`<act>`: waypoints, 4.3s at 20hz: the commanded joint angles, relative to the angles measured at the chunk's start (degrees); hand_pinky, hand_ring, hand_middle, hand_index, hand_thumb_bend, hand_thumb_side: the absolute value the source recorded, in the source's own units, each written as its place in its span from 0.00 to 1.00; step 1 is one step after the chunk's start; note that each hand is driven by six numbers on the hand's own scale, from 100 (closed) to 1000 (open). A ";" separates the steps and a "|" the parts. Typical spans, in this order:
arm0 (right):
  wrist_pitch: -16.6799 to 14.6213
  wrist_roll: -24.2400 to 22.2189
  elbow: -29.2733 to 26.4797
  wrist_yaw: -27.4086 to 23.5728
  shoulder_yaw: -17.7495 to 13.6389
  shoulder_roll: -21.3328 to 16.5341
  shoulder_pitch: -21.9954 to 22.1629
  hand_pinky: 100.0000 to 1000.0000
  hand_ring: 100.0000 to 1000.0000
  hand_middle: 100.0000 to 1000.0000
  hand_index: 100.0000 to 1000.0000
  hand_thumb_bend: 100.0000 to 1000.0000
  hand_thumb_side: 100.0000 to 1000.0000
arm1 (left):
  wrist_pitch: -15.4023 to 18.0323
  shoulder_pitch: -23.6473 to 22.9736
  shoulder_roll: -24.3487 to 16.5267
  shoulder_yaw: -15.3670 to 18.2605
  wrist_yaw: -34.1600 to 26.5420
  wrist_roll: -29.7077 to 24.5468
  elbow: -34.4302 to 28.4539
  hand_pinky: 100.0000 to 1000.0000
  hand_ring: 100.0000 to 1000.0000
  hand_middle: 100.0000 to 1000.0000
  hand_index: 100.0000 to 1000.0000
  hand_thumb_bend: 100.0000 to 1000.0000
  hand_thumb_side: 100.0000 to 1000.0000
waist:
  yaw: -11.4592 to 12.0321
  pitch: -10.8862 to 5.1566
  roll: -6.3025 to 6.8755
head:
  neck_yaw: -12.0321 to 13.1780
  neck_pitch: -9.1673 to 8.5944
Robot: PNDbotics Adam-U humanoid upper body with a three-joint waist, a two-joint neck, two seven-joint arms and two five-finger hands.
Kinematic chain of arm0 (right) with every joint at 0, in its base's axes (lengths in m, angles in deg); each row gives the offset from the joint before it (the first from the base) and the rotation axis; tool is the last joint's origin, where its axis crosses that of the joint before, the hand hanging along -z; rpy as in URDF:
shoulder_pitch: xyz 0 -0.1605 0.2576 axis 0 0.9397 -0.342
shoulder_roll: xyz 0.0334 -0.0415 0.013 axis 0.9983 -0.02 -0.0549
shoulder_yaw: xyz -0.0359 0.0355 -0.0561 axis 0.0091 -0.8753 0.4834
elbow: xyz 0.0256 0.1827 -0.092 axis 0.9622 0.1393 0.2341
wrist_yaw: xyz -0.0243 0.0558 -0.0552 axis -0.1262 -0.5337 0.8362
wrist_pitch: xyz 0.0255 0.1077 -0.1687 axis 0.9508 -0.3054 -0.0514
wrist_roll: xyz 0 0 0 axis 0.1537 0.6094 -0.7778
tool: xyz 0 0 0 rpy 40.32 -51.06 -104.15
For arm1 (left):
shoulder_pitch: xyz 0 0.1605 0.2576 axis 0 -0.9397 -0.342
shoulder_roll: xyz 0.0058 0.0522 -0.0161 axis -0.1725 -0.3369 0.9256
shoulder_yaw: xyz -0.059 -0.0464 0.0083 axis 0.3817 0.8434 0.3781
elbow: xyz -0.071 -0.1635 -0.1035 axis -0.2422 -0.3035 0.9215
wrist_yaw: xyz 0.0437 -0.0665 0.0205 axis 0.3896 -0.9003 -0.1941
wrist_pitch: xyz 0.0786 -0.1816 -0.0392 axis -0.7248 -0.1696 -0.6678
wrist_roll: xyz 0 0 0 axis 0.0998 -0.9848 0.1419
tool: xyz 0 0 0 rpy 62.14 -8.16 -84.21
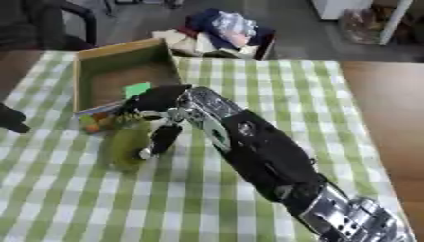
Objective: Pick up objects on the table and place them in the box.
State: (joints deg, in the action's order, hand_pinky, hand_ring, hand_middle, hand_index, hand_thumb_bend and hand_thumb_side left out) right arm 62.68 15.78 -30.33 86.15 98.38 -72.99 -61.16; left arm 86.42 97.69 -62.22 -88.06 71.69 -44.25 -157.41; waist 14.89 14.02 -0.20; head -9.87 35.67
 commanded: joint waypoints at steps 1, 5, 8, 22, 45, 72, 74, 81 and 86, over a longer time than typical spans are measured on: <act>-0.57 0.57 1.73 1.44 -1.27 0.32 -0.69 0.77 0.81 0.85 0.99 0.28 0.61 | 0.06 0.29 -0.92 0.51 0.18 0.18 -0.63 0.77 0.62 0.67 0.85 0.12 0.54 | -0.07 -0.83 0.34 | 0.19 -0.24; -1.22 1.09 3.45 2.42 -1.77 0.75 -0.53 0.77 0.81 0.84 0.99 0.27 0.61 | 0.08 0.28 -0.85 0.49 0.21 0.13 -0.58 0.77 0.62 0.67 0.85 0.12 0.54 | -0.21 -0.82 0.36 | 0.28 -0.21; -1.40 1.15 5.01 2.83 -2.17 1.29 -0.05 0.76 0.79 0.79 0.93 0.19 0.55 | 0.09 0.22 -0.82 0.47 0.23 0.11 -0.54 0.77 0.62 0.67 0.85 0.12 0.54 | -0.24 -0.79 0.48 | 0.26 -0.22; 0.89 13.69 4.59 -1.02 -4.33 2.52 0.59 0.57 0.53 0.27 0.34 0.00 0.00 | 0.12 0.12 -0.69 0.38 0.28 0.12 -0.30 0.77 0.62 0.67 0.85 0.09 0.55 | -0.63 -0.71 0.75 | 0.19 -0.24; 9.12 19.38 -1.70 -13.33 -6.31 -1.67 -6.52 0.54 0.51 0.24 0.27 0.00 0.00 | 0.16 0.34 -0.92 0.00 -0.54 -0.36 -0.57 0.77 0.63 0.67 0.85 0.08 0.55 | -0.04 -1.12 0.37 | -0.40 -1.00; 17.86 27.70 10.82 3.11 -13.71 2.44 -9.60 0.62 0.69 0.66 0.93 0.08 0.47 | -0.01 0.83 -0.40 -0.87 -1.69 -1.50 -0.26 0.77 0.63 0.67 0.85 0.06 0.56 | 2.81 -1.41 -0.21 | -1.98 -1.86; 17.58 27.34 8.57 1.16 -13.63 1.79 -9.33 0.61 0.68 0.65 0.92 0.06 0.47 | -0.02 0.66 -0.49 -0.59 -1.52 -1.24 -0.23 0.77 0.63 0.67 0.85 0.06 0.56 | 2.24 -1.35 -0.20 | -1.42 -1.78; 16.03 25.72 -2.67 -6.20 -12.61 -1.81 -6.43 0.58 0.66 0.62 0.90 0.00 0.37 | -0.11 -0.15 -0.94 0.59 -0.53 0.03 -0.08 0.77 0.63 0.67 0.85 0.06 0.57 | -0.49 -1.16 -0.24 | 1.24 -1.31; 14.82 25.43 -11.36 -11.56 -12.26 -4.60 -1.62 0.57 0.65 0.61 0.89 0.00 0.36 | -0.29 -0.98 -1.24 1.58 0.40 1.34 0.17 0.77 0.63 0.67 0.85 0.06 0.59 | -2.80 -1.10 -0.20 | 2.95 -0.76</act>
State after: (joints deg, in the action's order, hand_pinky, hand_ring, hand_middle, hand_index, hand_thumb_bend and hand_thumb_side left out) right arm 77.92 41.23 -38.52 76.17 86.15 -75.87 -61.84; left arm 86.13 96.44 -62.23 -87.19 71.73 -43.44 -156.68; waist 11.80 13.78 -0.67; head -7.41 34.79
